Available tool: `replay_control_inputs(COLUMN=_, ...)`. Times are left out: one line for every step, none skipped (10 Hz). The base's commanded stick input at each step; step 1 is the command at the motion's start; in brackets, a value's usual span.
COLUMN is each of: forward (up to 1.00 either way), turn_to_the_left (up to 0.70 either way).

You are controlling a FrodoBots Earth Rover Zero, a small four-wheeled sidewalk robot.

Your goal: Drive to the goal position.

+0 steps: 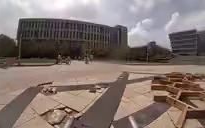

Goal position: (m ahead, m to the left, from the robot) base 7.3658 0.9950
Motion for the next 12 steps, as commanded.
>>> replay_control_inputs(forward=0.7, turn_to_the_left=0.01)
replay_control_inputs(forward=0.7, turn_to_the_left=0.0)
replay_control_inputs(forward=0.7, turn_to_the_left=0.0)
replay_control_inputs(forward=0.7, turn_to_the_left=0.0)
replay_control_inputs(forward=0.7, turn_to_the_left=0.0)
replay_control_inputs(forward=0.7, turn_to_the_left=-0.06)
replay_control_inputs(forward=0.7, turn_to_the_left=-0.27)
replay_control_inputs(forward=0.7, turn_to_the_left=-0.19)
replay_control_inputs(forward=0.7, turn_to_the_left=-0.1)
replay_control_inputs(forward=0.7, turn_to_the_left=-0.01)
replay_control_inputs(forward=0.7, turn_to_the_left=0.0)
replay_control_inputs(forward=0.7, turn_to_the_left=0.0)
